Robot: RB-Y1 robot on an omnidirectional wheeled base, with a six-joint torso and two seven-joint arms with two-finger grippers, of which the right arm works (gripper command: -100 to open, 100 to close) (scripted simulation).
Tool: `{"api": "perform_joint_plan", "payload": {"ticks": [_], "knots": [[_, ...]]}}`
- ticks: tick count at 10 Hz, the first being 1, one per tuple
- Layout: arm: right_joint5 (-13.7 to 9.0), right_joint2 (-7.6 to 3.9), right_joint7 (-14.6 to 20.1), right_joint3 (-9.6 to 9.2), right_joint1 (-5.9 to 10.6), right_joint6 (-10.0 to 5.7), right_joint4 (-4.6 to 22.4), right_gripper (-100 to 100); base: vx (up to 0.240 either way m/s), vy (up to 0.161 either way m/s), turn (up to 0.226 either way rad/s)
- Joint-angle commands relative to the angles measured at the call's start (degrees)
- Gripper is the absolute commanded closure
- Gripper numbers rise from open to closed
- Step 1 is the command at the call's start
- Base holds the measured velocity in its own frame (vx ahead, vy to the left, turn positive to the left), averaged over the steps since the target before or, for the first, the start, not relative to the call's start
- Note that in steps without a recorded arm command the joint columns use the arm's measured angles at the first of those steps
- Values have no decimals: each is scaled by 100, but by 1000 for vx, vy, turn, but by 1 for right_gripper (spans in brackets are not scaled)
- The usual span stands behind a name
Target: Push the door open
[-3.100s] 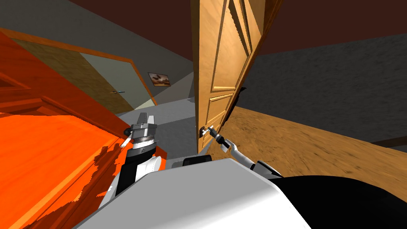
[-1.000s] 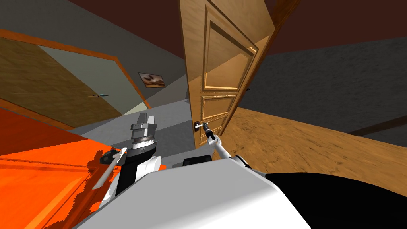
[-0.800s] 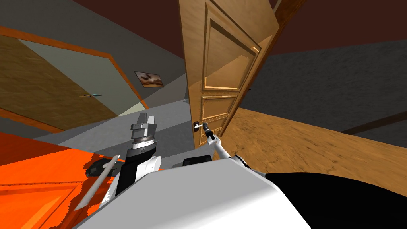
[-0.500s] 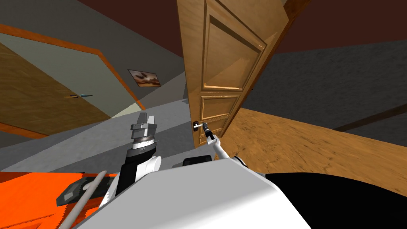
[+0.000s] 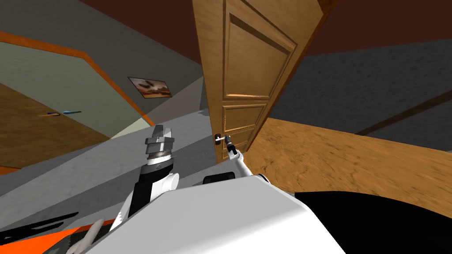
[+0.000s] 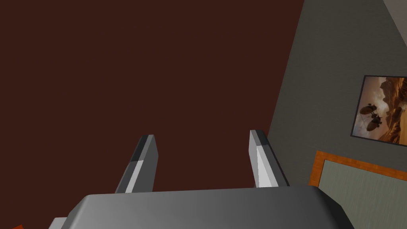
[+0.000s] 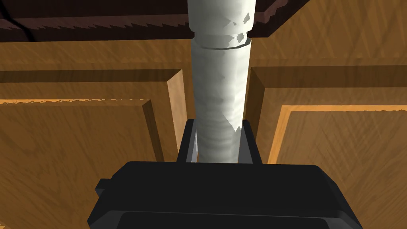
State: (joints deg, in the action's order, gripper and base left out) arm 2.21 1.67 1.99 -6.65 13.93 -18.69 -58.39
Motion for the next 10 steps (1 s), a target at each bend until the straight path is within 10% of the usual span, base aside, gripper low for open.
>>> {"api": "perform_joint_plan", "payload": {"ticks": [1,10], "knots": [[0,0,0,0,0,0,0,100,23,78,-82],[-6,-264,-81,405,569,-288,827,100,130,-18,-48]]}}
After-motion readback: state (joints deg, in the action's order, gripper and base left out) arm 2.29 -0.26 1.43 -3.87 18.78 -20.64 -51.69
